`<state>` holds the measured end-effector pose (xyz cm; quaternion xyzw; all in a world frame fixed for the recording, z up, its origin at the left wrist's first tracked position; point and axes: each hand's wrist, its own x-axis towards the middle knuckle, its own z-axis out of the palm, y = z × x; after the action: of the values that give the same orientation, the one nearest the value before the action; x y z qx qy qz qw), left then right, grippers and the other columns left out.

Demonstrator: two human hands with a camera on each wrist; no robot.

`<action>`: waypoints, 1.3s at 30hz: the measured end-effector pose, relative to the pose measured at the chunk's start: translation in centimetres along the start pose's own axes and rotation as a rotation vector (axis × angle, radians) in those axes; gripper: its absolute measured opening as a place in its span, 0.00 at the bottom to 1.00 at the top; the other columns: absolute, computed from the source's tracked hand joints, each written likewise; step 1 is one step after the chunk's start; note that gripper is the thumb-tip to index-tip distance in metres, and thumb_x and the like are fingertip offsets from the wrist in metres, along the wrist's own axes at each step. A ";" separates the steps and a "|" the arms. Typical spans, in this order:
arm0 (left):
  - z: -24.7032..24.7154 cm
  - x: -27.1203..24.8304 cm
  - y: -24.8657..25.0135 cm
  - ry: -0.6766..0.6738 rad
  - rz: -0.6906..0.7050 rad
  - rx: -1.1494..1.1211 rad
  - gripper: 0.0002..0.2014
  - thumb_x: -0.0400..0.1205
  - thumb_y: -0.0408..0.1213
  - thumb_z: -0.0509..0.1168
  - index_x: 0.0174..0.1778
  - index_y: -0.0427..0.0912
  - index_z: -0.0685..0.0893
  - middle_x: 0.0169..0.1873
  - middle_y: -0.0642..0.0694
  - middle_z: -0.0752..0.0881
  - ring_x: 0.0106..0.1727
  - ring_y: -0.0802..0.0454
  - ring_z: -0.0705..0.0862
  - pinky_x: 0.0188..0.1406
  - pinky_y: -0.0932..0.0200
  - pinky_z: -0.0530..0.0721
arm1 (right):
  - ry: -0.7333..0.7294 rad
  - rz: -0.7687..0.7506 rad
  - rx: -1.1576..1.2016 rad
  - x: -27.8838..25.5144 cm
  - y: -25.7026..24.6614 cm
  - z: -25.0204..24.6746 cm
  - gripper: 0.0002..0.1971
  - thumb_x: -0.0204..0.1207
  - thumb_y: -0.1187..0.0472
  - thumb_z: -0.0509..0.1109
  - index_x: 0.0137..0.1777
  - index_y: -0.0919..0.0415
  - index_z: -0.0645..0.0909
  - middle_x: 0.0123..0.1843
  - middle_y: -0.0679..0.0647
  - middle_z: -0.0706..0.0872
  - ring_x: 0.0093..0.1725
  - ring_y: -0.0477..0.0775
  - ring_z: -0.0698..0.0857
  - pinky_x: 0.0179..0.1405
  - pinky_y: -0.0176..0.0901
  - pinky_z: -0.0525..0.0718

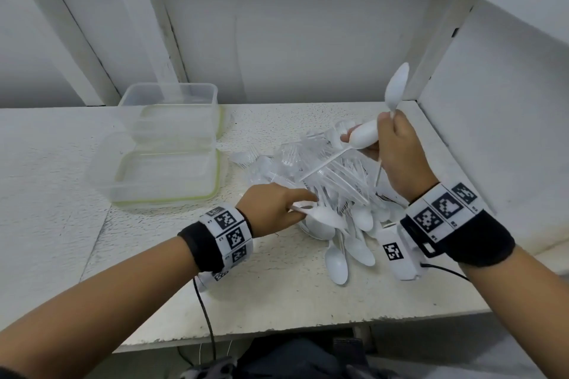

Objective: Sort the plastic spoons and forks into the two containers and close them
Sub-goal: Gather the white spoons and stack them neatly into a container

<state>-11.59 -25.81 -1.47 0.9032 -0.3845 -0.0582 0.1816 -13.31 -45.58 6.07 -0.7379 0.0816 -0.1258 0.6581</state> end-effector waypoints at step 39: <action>-1.5 1.3 -1.7 0.357 -0.057 -0.364 0.10 0.83 0.37 0.63 0.45 0.35 0.87 0.37 0.60 0.68 0.44 0.52 0.71 0.43 0.68 0.67 | -0.341 0.151 -0.658 -5.0 5.0 -3.4 0.12 0.82 0.55 0.61 0.45 0.57 0.85 0.40 0.48 0.88 0.42 0.34 0.84 0.34 0.23 0.74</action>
<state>-9.16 -25.26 -0.69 0.8621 -0.3038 0.0289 0.4046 -18.91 -47.97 1.09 -0.9121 0.0611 0.0809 0.3973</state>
